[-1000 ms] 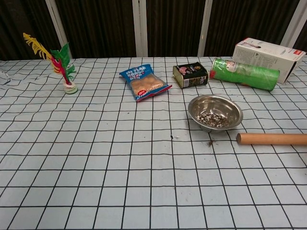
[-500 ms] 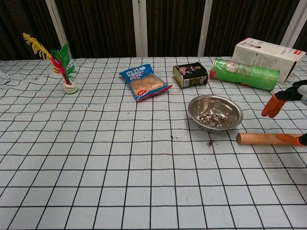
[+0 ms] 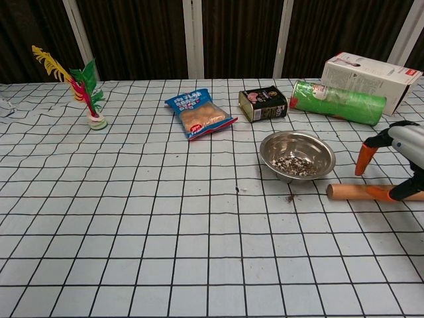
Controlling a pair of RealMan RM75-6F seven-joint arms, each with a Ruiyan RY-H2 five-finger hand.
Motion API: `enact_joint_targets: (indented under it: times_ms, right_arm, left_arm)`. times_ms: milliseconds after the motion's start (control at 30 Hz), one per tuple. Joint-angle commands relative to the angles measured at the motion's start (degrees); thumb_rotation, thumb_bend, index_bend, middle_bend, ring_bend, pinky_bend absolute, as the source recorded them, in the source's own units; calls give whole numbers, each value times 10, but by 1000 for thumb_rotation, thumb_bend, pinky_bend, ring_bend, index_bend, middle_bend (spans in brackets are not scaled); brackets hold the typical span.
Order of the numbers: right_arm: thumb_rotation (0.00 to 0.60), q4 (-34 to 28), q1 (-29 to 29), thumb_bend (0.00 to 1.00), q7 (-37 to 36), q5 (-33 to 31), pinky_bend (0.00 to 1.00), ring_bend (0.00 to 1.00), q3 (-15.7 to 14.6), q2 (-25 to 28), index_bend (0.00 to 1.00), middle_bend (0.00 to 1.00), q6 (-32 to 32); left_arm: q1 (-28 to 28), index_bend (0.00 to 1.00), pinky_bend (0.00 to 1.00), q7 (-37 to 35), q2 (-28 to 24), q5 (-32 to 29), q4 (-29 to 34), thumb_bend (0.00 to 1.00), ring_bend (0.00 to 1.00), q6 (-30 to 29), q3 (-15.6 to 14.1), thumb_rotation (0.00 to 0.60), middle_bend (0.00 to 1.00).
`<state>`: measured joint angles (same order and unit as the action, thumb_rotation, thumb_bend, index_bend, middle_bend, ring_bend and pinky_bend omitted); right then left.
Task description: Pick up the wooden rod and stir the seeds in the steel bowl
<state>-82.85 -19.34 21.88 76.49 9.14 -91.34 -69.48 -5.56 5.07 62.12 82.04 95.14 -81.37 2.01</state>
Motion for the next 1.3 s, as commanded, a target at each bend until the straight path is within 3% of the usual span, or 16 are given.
enact_joint_targets:
  times_ms: [33, 200, 633, 1300]
  right_arm:
    - [600, 10, -2, 341, -4, -2, 0, 189, -2, -7, 471, 382, -1]
    - [600, 26, -4, 342, -10, -10, 0, 189, -4, -16, 426, 382, 3]
    - [600, 46, -10, 341, -22, -18, 0, 189, -9, -36, 423, 382, 4]
    - [600, 70, -15, 341, -32, -32, 0, 194, -11, -53, 502, 413, 8]
  left_arm:
    - [-1, 0, 0, 0, -1, -1, 1, 45, 0, 2, 0, 600, 0]
    - [-1, 0, 0, -1, -2, -3, 4, 45, 0, 4, -1, 600, 0]
    - [-3, 0, 0, 1, -4, -10, 8, 45, 0, 11, -1, 600, 0]
    - [-4, 0, 0, -1, -6, -14, 10, 45, 0, 15, -1, 600, 0]
